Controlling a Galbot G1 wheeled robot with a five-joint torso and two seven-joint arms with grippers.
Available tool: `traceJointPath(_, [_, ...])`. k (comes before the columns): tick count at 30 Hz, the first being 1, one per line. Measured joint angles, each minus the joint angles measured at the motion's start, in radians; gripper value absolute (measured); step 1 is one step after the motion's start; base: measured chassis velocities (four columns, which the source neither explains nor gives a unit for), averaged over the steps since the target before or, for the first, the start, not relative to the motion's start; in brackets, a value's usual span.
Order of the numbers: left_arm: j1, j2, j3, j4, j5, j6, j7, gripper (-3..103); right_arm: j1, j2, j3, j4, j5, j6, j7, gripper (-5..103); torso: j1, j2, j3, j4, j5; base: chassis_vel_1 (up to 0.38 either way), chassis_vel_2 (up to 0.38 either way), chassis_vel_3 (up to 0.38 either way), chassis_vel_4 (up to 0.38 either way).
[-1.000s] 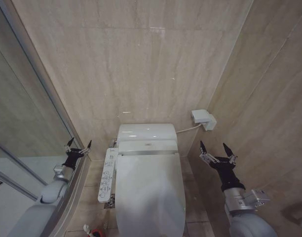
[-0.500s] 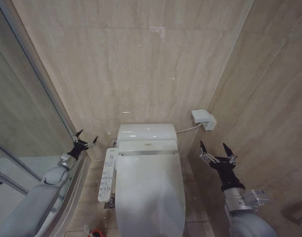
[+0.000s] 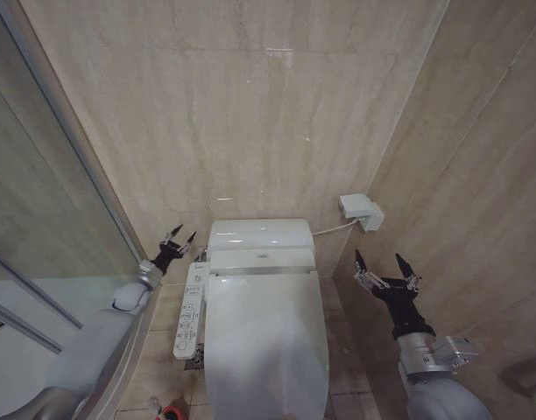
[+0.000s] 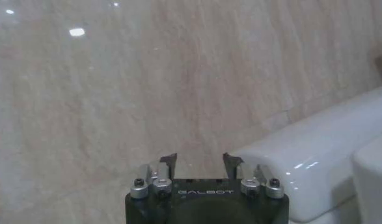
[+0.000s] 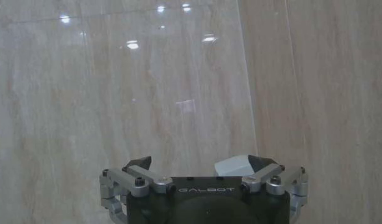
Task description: Open the toilet lid, clean the toilet bowl with a toilet brush, close the toilet lid, and flush.
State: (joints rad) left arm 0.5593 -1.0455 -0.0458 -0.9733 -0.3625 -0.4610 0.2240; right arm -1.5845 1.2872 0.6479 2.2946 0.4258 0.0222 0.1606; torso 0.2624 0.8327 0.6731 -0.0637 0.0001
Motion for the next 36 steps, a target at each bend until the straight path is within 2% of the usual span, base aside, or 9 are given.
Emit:
traceJointPath(2, [-0.003, -0.005, 0.015, 0.007, 0.000, -0.001, 0.004, 66, 0.000, 0.000, 0.000, 0.000, 0.000, 0.000, 0.000, 100, 0.000, 0.000, 0.000, -0.0001, 0.0000, 0.000, 0.000, 0.000, 0.000])
traceJointPath(3, [-0.004, -0.005, 0.023, 0.011, 0.002, -0.003, 0.008, 38, 0.000, 0.000, 0.000, 0.000, 0.000, 0.000, 0.000, 100, 0.000, 0.000, 0.000, 0.0000, -0.0001, 0.000, 0.000, 0.000, 0.000])
traceJointPath(10, [-0.002, 0.001, 0.032, 0.031, 0.028, -0.015, 0.016, 38, 0.000, 0.000, 0.000, 0.000, 0.000, 0.000, 0.000, 100, 0.000, 0.000, 0.000, 0.0000, -0.0001, 0.000, 0.000, 0.000, 0.000])
traceJointPath(11, [0.001, 0.004, 0.030, 0.034, 0.033, -0.018, 0.016, 11, 0.000, 0.000, 0.000, 0.000, 0.000, 0.000, 0.000, 100, 0.000, 0.000, 0.000, 0.0000, -0.0002, 0.000, 0.000, 0.000, 0.000])
traceJointPath(17, [0.013, 0.019, 0.019, 0.043, 0.067, -0.031, 0.021, 11, 0.000, 0.000, 0.000, 0.000, 0.000, 0.000, 0.000, 100, 0.000, 0.000, 0.000, 0.0002, -0.0002, 0.000, 0.000, 0.000, 0.000])
traceJointPath(18, [0.017, 0.022, 0.017, 0.047, 0.077, -0.035, 0.023, 0, 0.000, 0.000, 0.000, 0.000, 0.000, 0.000, 0.000, 100, 0.000, 0.000, 0.000, 0.0002, -0.0002, 0.000, 0.000, 0.000, 0.000])
traceJointPath(27, [0.042, 0.026, 0.005, 0.074, 0.146, -0.061, 0.047, 0, 0.000, 0.000, 0.000, 0.000, 0.000, 0.000, 0.000, 100, 0.000, 0.000, 0.000, 0.0001, -0.0002, 0.000, 0.000, 0.000, 0.000])
traceJointPath(36, [0.041, 0.017, -0.001, 0.099, 0.172, -0.071, 0.060, 0, 0.000, 0.000, 0.000, 0.000, 0.000, 0.000, 0.000, 100, 0.000, 0.000, 0.000, 0.0000, -0.0002, 0.000, 0.000, 0.000, 0.000])
